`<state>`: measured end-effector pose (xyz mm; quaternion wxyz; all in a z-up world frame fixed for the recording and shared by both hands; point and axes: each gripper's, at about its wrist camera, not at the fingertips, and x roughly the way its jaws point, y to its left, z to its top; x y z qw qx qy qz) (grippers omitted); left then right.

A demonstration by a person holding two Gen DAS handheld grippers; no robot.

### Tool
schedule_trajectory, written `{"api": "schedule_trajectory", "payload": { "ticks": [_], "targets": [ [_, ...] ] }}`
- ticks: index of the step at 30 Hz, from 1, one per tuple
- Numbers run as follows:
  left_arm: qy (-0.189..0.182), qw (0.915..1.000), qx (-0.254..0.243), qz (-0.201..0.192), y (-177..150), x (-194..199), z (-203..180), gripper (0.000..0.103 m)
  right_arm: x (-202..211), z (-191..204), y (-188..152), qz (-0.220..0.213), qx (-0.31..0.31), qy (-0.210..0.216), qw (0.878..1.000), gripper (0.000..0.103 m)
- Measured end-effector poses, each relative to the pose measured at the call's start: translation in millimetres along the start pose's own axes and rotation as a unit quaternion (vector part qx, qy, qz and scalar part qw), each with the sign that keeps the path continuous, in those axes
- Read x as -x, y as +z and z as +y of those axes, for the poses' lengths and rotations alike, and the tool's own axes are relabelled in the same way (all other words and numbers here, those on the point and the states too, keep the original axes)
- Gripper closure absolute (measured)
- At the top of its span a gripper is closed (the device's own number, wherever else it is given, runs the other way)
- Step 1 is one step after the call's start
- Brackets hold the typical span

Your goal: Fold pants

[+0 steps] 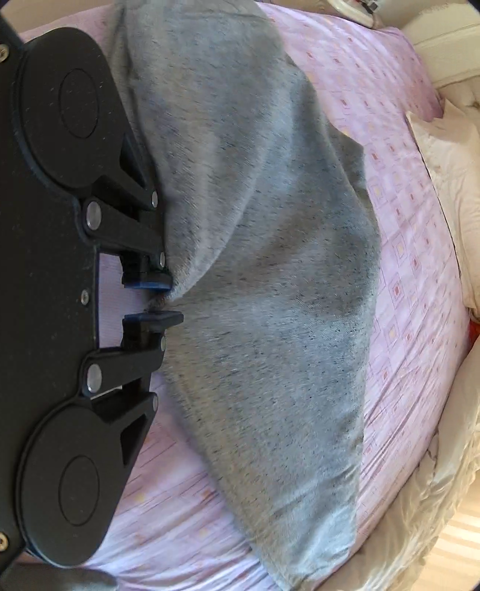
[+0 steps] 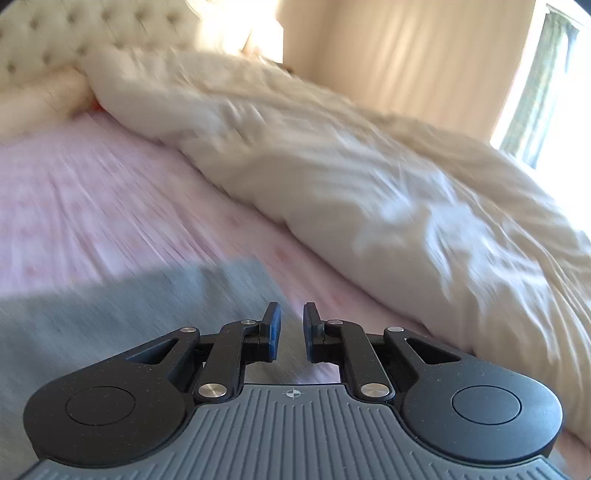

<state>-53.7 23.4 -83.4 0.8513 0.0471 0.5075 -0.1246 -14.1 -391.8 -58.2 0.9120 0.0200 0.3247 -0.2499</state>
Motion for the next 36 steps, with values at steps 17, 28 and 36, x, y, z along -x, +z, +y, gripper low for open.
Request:
{"api": "schedule_trajectory", "payload": {
  "ticks": [17,28,36],
  "targets": [
    [0.15,0.9642,0.212,-0.052,4,39,116,0.051,72,216,-5,-0.007,0.241,0.484,0.841,0.09],
    [0.181,0.9213,0.344,0.007,-25,27,197,0.042,162,295,-49,-0.103,0.437,0.62,0.644,0.089],
    [0.137,0.9035,0.405,0.023,-35,19,228,0.039,183,326,-83,-0.142,0.511,0.625,0.572,0.089]
  ]
}}
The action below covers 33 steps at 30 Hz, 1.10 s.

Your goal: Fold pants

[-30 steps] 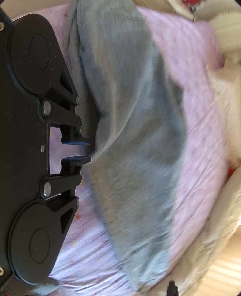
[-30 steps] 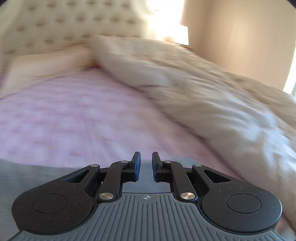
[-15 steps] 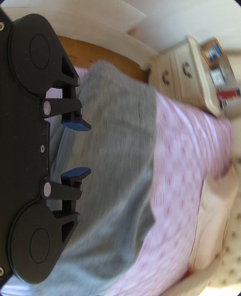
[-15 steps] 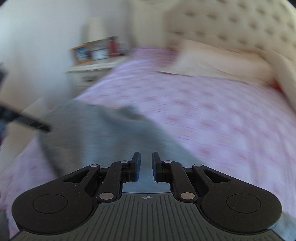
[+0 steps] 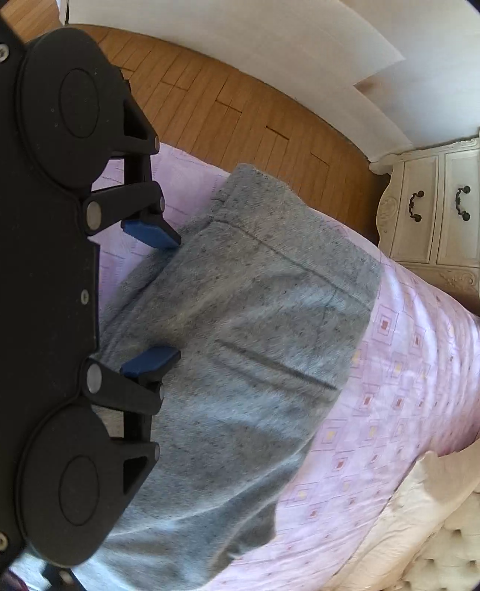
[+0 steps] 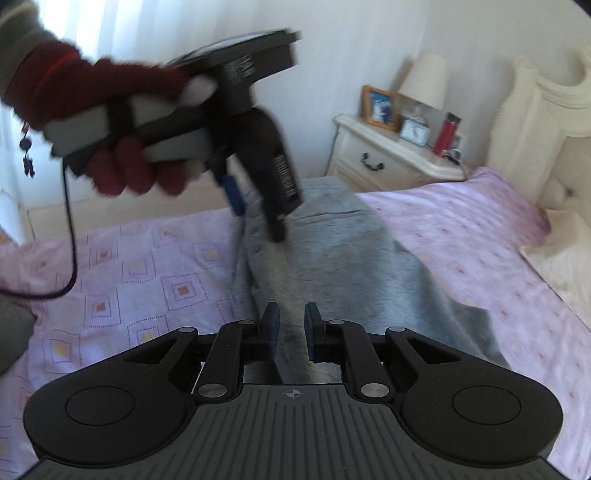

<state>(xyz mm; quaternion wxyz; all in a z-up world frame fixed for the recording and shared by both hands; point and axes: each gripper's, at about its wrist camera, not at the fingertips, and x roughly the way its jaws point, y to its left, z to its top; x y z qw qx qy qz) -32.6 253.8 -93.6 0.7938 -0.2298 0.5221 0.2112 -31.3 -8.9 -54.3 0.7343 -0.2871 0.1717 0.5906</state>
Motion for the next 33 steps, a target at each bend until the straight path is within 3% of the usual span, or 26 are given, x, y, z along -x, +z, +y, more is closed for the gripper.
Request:
{"api": "schedule_trajectory", "payload": {
  "ticks": [5,6,8,9,10,13,15,19,21,23,25,27,29,30,31,33],
  "targets": [
    [0.004,1.0,0.0,0.002,16,-11,2,0.039,-16,11,-1,0.024,0.025,-0.004,0.999,0.084],
    [0.004,1.0,0.005,0.003,17,-12,2,0.045,-18,13,-1,0.028,0.032,-0.009,0.999,0.084],
    [0.022,0.9995,0.019,-0.01,18,-9,3,0.067,-22,13,-1,0.03,0.032,-0.01,0.999,0.086],
    [0.027,0.9994,0.018,-0.012,19,-8,3,0.074,-21,10,1,0.024,0.014,-0.004,1.0,0.096],
    [0.025,0.9995,0.017,-0.012,21,-9,2,0.08,-19,5,3,0.018,-0.016,0.001,1.0,0.096],
    [0.03,0.9993,-0.003,-0.023,23,-1,1,0.086,-9,-12,13,-0.018,-0.116,0.023,0.993,0.097],
    [0.031,0.9986,-0.016,-0.041,24,11,-1,0.086,-9,-12,16,-0.022,-0.138,0.039,0.989,0.097],
    [0.063,0.9951,-0.018,-0.074,21,23,5,0.084,-36,8,1,0.046,-0.137,0.073,0.987,0.096],
    [0.067,0.9959,0.006,-0.061,24,15,16,0.077,-34,17,-3,0.036,-0.125,0.063,0.99,0.091],
    [0.065,0.9962,0.037,-0.046,27,9,24,0.076,-26,16,-2,0.025,-0.136,0.07,0.988,0.087],
    [0.086,0.9944,0.023,-0.058,27,13,17,0.073,-14,8,-2,0.008,-0.158,0.088,0.983,0.084],
    [0.134,0.9859,0.013,-0.099,26,27,5,0.073,2,-3,-3,-0.008,-0.182,0.107,0.977,0.084],
    [0.197,0.9709,0.012,-0.135,26,42,-5,0.073,15,-18,-4,-0.021,-0.213,0.118,0.97,0.084],
    [0.21,0.9668,0.021,-0.143,28,47,-6,0.074,16,-26,-3,-0.023,-0.23,0.12,0.965,0.084],
    [0.209,0.9654,0.031,-0.153,31,53,-8,0.074,22,-37,-5,-0.025,-0.251,0.118,0.96,0.084],
    [0.174,0.9716,0.016,-0.159,38,57,-18,0.074,28,-58,-7,-0.019,-0.286,0.105,0.952,0.084]
  ]
}}
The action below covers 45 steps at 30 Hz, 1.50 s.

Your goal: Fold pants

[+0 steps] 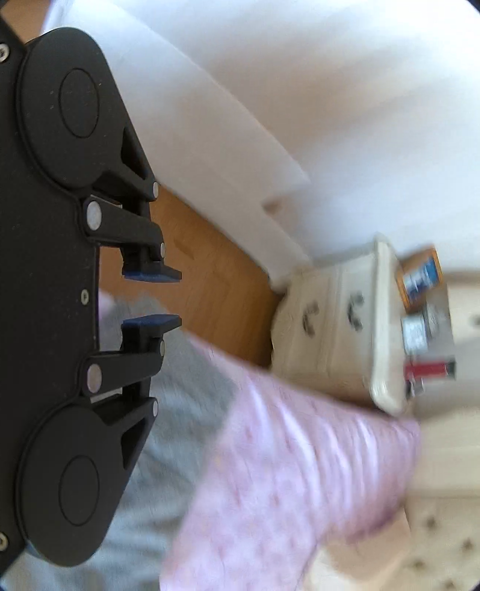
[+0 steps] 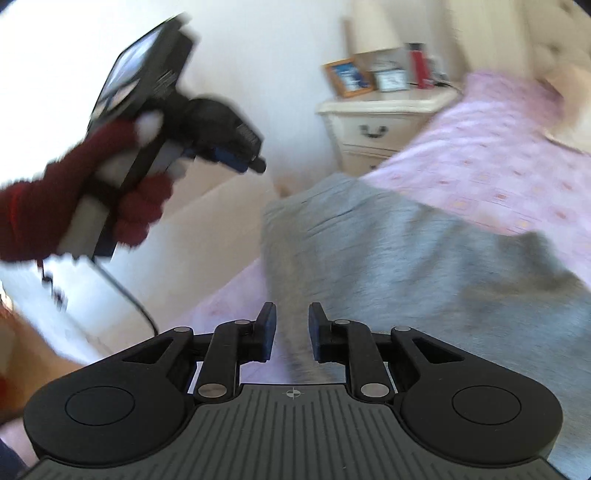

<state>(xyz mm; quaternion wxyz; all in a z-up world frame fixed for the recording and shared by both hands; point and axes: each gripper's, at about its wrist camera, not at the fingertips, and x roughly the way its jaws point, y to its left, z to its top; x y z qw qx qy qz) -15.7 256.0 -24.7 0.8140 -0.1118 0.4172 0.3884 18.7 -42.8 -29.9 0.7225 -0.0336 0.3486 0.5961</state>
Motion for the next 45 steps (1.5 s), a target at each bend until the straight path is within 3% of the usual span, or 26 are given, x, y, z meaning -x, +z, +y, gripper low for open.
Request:
{"api": "schedule_trajectory", "payload": {
  "ticks": [4,7,10,13,16,19,22,25,31,34,40,45],
  "targets": [
    [-0.094,0.9945,-0.047,0.004,8,4,-45,0.074,31,-40,15,-0.013,-0.052,-0.064,0.997,0.084],
    [-0.171,0.981,-0.089,0.025,7,2,-85,0.074,54,-66,23,-0.029,-0.07,-0.131,0.989,0.084],
    [-0.222,0.964,-0.141,0.039,-6,0,-117,0.07,68,-87,34,-0.026,-0.064,-0.153,0.986,0.084],
    [-0.233,0.9562,-0.169,0.056,-26,-12,-132,0.07,64,-102,41,-0.002,-0.05,-0.155,0.987,0.084],
    [-0.203,0.9565,-0.188,0.092,-47,-32,-136,0.07,50,-109,38,0.044,-0.032,-0.152,0.987,0.084],
    [-0.202,0.9537,-0.215,0.057,-56,-30,-138,0.07,36,-109,30,0.082,-0.003,-0.162,0.983,0.084],
    [-0.199,0.9503,-0.233,0.054,-56,-28,-139,0.07,28,-108,27,0.109,0.008,-0.164,0.98,0.084],
    [-0.206,0.9494,-0.228,0.065,-54,-26,-138,0.071,32,-108,24,0.105,0.006,-0.169,0.98,0.084],
    [-0.209,0.9493,-0.226,0.063,-54,-30,-137,0.071,25,-87,4,0.101,0.02,-0.119,0.988,0.084],
    [-0.21,0.9493,-0.225,0.062,-55,-29,-137,0.071,33,-81,2,0.074,0.004,-0.116,0.991,0.084],
    [-0.212,0.9492,-0.225,0.057,-56,-27,-136,0.071,41,-109,34,0.002,-0.044,-0.149,0.988,0.084],
    [-0.21,0.9494,-0.226,0.059,-56,-26,-137,0.071,13,-131,56,0.009,-0.068,-0.13,0.989,0.084]
  ]
}}
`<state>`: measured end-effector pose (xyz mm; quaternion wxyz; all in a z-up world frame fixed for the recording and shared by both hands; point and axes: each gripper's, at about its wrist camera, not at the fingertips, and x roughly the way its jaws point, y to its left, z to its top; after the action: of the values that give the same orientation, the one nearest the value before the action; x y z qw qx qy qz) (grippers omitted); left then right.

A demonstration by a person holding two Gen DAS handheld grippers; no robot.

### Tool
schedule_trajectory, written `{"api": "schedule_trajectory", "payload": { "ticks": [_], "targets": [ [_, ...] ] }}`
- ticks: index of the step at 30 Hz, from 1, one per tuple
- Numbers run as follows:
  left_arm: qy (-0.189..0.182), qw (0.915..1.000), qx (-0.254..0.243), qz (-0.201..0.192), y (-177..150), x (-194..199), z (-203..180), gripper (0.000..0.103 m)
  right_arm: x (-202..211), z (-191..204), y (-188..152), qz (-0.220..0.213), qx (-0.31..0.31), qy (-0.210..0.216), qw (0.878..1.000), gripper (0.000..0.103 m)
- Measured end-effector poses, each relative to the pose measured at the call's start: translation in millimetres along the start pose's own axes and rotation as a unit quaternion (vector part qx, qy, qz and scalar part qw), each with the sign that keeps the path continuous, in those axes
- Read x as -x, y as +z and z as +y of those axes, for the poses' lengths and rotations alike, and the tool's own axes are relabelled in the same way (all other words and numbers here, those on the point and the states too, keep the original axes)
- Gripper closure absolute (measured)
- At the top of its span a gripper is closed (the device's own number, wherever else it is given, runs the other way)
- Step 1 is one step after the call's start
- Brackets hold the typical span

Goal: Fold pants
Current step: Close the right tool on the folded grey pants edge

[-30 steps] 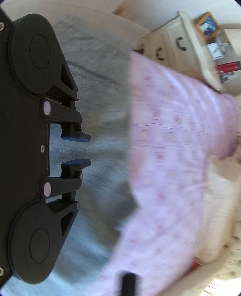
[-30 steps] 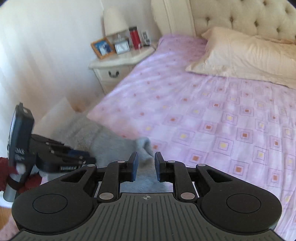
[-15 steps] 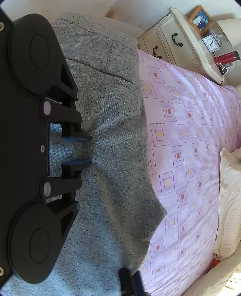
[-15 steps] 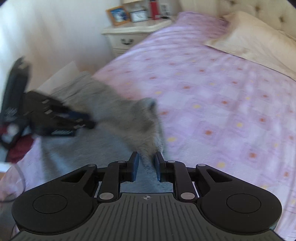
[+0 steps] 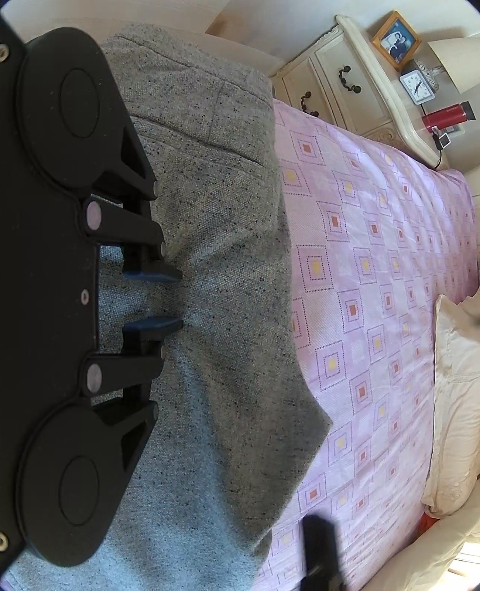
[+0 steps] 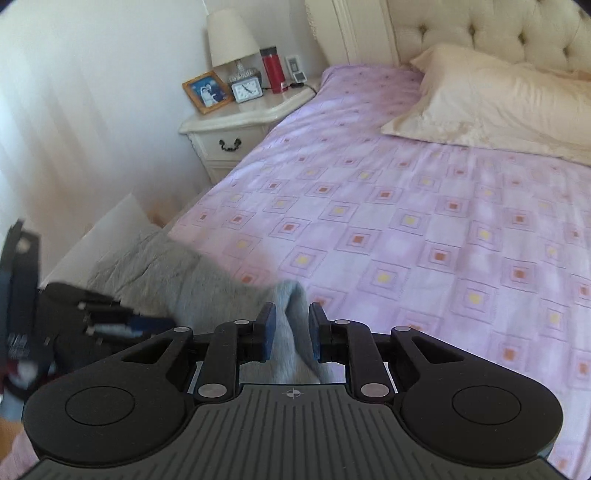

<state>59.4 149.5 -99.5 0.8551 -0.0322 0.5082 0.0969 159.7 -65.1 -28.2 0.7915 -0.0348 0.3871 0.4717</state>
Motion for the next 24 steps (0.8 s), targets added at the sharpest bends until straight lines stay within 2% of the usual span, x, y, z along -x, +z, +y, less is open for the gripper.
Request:
{"api": "schedule_trajectory", "payload": {
  "ticks": [3,6,8,10,12,14,19,21,23,24],
  "targets": [
    [-0.005,1.0,0.003,0.001,0,0,2,0.071,-26,2,-4,0.041,-0.016,0.02,0.999,0.084],
    [-0.008,1.0,0.005,0.001,0,0,3,0.071,-48,20,-20,0.115,0.022,0.032,0.993,0.081],
    [-0.012,0.9999,0.007,0.0,-1,-1,4,0.071,-43,33,-25,0.107,0.057,0.03,0.992,0.081],
    [-0.016,0.9998,0.007,-0.002,-2,0,5,0.071,-40,32,-18,0.1,0.056,0.043,0.993,0.081],
    [-0.019,0.9998,0.004,-0.004,-3,0,6,0.071,-39,24,-9,0.07,0.041,0.004,0.997,0.081],
    [-0.02,0.9998,0.001,-0.005,-3,0,6,0.071,-45,13,0,0.06,0.021,-0.009,0.998,0.081],
    [-0.022,0.9997,0.001,-0.005,-3,0,6,0.071,-69,-4,6,0.092,-0.053,0.047,0.993,0.081],
    [-0.026,0.9996,0.0,-0.007,-4,0,8,0.071,-71,-5,8,0.084,-0.088,0.071,0.99,0.081],
    [-0.029,0.9996,0.001,-0.008,-6,1,9,0.071,-73,-14,17,0.055,-0.13,0.072,0.987,0.082],
    [-0.029,0.9996,0.001,-0.009,-6,1,9,0.071,-77,-21,17,0.053,-0.159,0.075,0.983,0.082]
  ]
}}
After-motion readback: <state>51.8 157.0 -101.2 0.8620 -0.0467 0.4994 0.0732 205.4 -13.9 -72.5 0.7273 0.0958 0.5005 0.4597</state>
